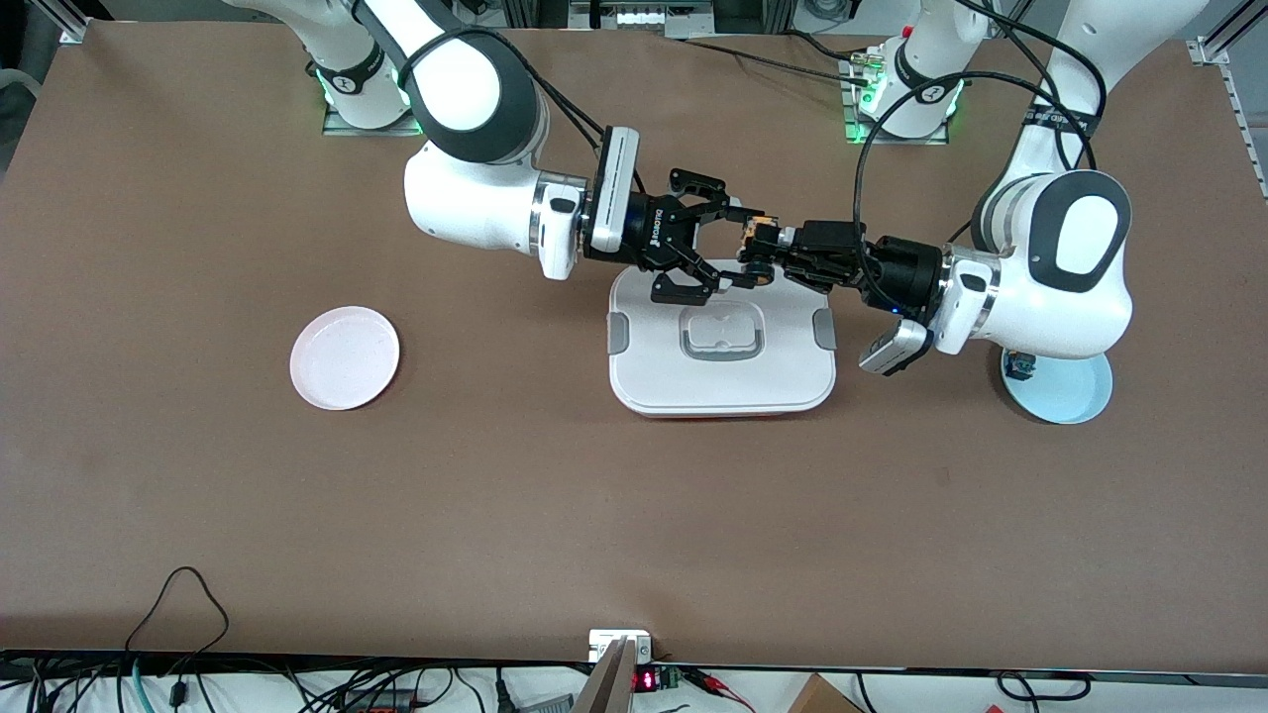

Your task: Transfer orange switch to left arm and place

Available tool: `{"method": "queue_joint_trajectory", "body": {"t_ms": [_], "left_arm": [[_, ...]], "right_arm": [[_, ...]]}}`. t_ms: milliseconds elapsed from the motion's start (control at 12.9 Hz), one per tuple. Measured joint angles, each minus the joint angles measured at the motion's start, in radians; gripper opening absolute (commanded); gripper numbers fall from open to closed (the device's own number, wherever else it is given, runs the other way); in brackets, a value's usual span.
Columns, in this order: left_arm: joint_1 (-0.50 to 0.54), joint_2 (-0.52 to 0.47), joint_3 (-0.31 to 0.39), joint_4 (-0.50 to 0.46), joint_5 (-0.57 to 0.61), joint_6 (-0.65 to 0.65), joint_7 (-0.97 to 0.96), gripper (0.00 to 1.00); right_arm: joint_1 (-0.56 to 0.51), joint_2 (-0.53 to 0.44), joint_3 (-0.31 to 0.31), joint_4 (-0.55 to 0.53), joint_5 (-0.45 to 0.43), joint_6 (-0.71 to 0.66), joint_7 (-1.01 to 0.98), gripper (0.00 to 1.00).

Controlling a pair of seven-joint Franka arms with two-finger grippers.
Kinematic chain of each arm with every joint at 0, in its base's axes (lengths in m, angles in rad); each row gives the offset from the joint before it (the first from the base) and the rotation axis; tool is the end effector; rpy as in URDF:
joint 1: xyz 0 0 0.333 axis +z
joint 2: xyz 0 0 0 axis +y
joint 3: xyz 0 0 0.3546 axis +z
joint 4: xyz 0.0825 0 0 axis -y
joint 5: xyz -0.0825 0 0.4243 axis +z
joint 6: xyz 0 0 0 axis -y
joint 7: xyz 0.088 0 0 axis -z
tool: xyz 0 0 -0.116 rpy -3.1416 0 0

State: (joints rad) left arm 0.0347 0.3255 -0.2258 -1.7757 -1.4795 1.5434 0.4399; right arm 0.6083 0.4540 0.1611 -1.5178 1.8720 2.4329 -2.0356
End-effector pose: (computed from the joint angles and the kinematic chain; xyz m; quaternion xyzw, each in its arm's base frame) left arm 0.6359 -0.2263 0.4602 0.7025 -0.0590 -0.1166 0.6996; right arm 0.5750 0.5368 0.4757 -0.5680 -0.4612 -0.4977 0.4658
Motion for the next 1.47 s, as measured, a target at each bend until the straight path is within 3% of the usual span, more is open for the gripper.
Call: {"method": "queue_joint_trajectory", "body": {"t_ms": [310,543,930,1473], "left_arm": [[0.010,0.000,0.000,0.000,0.000,-0.014,0.001,0.13],[0.015,0.000,0.000,0.000,0.000,-0.026,0.001,0.13],[0.041,0.000,0.002,0.002,0.024,-0.038,0.001,0.13],[0.087,0.001,0.007,0.070,0.442,-0.076,0.003,0.13]], "right_arm": [[-0.014,-0.001,-0.008,0.004,0.011,-0.015,0.000,1.00],[-0.061,-0.001,-0.014,0.013,0.001,-0.109,0.000,1.00],[-0.257,-0.001,-0.022,0.013,-0.209,-0.442,0.056,1.00],[-0.506,-0.004,-0.024,0.014,-0.426,-0.856,0.063,1.00]]}}
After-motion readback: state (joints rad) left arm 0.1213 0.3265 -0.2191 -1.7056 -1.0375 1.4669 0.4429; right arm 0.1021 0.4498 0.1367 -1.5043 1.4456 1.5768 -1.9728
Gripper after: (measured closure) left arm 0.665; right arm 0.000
